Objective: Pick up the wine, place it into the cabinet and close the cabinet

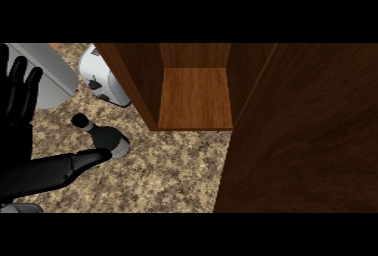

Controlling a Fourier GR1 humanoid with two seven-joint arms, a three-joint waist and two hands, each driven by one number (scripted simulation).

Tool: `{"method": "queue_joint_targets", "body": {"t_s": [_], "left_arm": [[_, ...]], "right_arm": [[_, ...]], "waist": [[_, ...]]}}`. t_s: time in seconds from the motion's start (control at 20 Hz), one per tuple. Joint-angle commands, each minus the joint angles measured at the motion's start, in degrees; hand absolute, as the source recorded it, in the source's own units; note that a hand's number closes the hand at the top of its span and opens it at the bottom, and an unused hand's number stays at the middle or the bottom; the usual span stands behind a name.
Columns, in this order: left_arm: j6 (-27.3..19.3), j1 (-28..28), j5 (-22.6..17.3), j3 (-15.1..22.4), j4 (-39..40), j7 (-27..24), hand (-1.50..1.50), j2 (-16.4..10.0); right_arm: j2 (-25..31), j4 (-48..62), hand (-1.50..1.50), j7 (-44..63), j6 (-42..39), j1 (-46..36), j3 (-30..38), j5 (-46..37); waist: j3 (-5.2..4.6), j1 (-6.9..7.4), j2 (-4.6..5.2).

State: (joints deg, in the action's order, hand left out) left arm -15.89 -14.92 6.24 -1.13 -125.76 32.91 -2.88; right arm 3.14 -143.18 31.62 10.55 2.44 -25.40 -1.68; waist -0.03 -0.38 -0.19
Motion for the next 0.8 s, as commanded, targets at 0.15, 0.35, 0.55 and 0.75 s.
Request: {"method": "queue_joint_targets", "body": {"t_s": [0.15, 0.35, 0.55, 0.75], "left_arm": [[1.44, 0.64, -3.47, -3.78, 4.99, -3.36, -1.50, -1.19], [-0.77, -0.16, 0.83, -0.85, 5.83, -2.41, -1.50, 0.19], [1.06, 6.31, -2.21, -1.31, 8.62, -11.66, -1.50, 2.05], [3.05, 3.50, -5.35, -5.66, 14.90, -13.50, -1.50, -0.54]], "right_arm": [[1.78, -7.48, -1.50, 4.53, 2.89, -0.83, -2.56, -8.02], [3.02, -9.31, -1.50, 9.17, 4.62, -4.32, -3.46, -9.30], [3.77, -9.26, -1.50, 7.22, 6.56, -2.14, -7.34, -10.84], [4.22, -8.55, -1.50, 9.45, 8.36, -5.09, -6.49, -11.28]], "waist": [[-0.05, -0.15, 0.06], [-0.05, -0.31, -0.05], [-0.08, -0.46, -0.07], [-0.10, -0.54, 0.03]]}}
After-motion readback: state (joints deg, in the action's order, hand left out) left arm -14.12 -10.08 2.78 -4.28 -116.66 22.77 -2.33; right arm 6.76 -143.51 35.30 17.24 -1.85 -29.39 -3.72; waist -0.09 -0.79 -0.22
